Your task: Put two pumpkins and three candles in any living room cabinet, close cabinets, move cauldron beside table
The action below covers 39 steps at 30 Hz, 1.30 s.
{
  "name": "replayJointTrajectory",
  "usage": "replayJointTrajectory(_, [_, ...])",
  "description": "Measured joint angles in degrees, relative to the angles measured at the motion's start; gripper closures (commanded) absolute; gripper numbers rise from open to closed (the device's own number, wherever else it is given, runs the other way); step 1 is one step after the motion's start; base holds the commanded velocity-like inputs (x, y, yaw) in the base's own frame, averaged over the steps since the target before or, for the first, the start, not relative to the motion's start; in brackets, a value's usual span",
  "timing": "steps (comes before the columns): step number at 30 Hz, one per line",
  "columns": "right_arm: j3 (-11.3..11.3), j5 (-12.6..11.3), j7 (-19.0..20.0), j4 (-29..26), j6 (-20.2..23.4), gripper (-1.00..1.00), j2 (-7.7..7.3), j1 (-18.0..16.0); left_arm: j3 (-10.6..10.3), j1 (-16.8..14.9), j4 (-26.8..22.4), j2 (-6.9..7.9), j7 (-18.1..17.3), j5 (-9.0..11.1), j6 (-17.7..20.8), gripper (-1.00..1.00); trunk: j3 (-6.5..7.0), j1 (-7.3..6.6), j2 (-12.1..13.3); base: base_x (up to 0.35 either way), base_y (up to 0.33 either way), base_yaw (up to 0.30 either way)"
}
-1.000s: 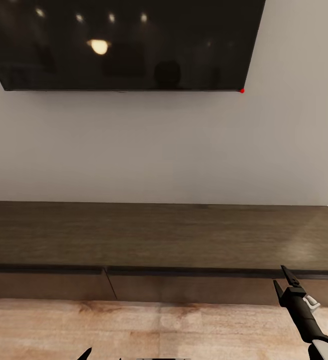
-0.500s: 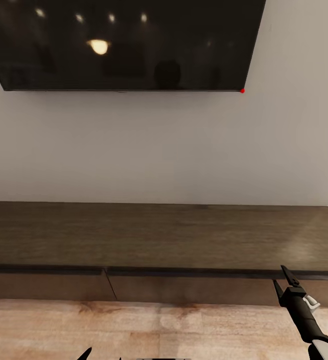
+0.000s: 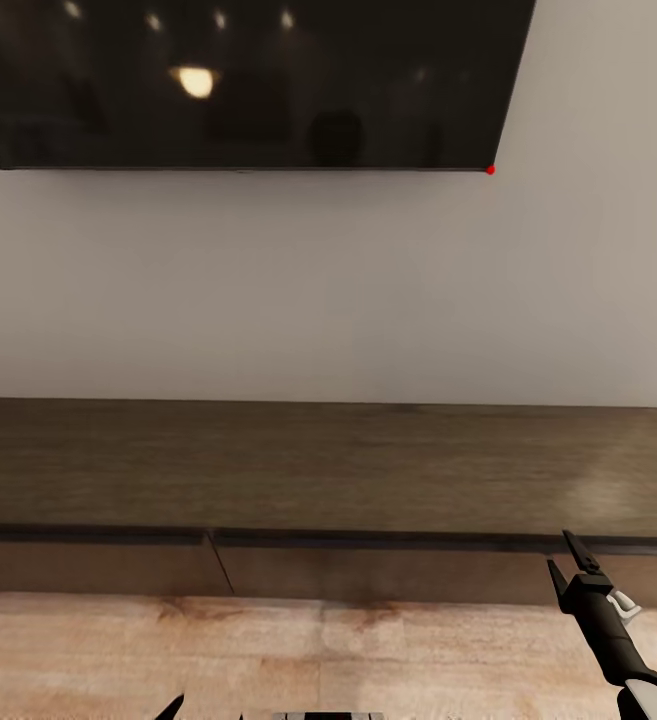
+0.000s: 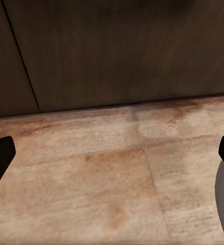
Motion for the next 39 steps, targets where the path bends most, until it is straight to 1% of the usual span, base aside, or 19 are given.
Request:
replayJointTrajectory(1, [0.0,0.0,0.0,0.0,0.0,-1.0,0.0,0.0,0.0,0.0,0.0,0.0,0.0,0.0,0.0,-1.0,-0.22,0.03,0.0,0.0,0.0,0.0])
replayJointTrajectory(5, [0.0,0.0,0.0,0.0,0.1,-1.0,0.0,0.0,0.0,0.0,0.0,0.0,0.0,0.0,0.0,-1.0,-0.23,0.02,0.0,0.0,0.0,0.0])
replayJointTrajectory(9, [0.0,0.0,0.0,0.0,0.1,-1.0,0.0,0.0,0.0,0.0,0.0,0.0,0.0,0.0,0.0,-1.0,-1.11,0.13,-0.1,0.0,0.0,0.0])
replayJointTrajectory(23, [0.0,0.0,0.4,0.0,0.2,-1.0,-0.09,0.0,-0.1,0.0,0.0,0.0,0.0,-0.1,0.0,-1.0,-1.12,0.13,-0.1,0.0,0.0,0.0])
replayJointTrajectory(26, [0.0,0.0,2.0,0.0,2.1,-1.0,-0.29,0.0,-0.1,0.0,0.0,0.0,0.0,-0.1,-0.1,-1.0,-1.12,0.13,-0.1,0.0,0.0,0.0])
replayJointTrajectory(29, [0.0,0.0,2.8,0.1,3.3,-1.0,-0.56,0.0,-0.1,0.0,0.0,0.0,-0.1,0.0,-0.1,-1.0,-1.12,0.13,-0.1,0.0,0.0,0.0])
replayJointTrajectory(36, [0.0,0.0,3.2,0.2,4.0,-1.0,-0.7,0.0,-0.1,0.0,0.0,0.0,-0.1,0.0,0.0,-1.0,-1.12,0.12,-0.1,0.015,0.0,0.0])
replayJointTrajectory(39, [0.0,0.0,3.3,1.7,4.0,-1.0,-1.04,0.0,-0.4,0.0,0.0,0.0,0.0,-0.1,0.2,-1.0,-1.12,0.12,-0.1,0.058,0.0,0.0])
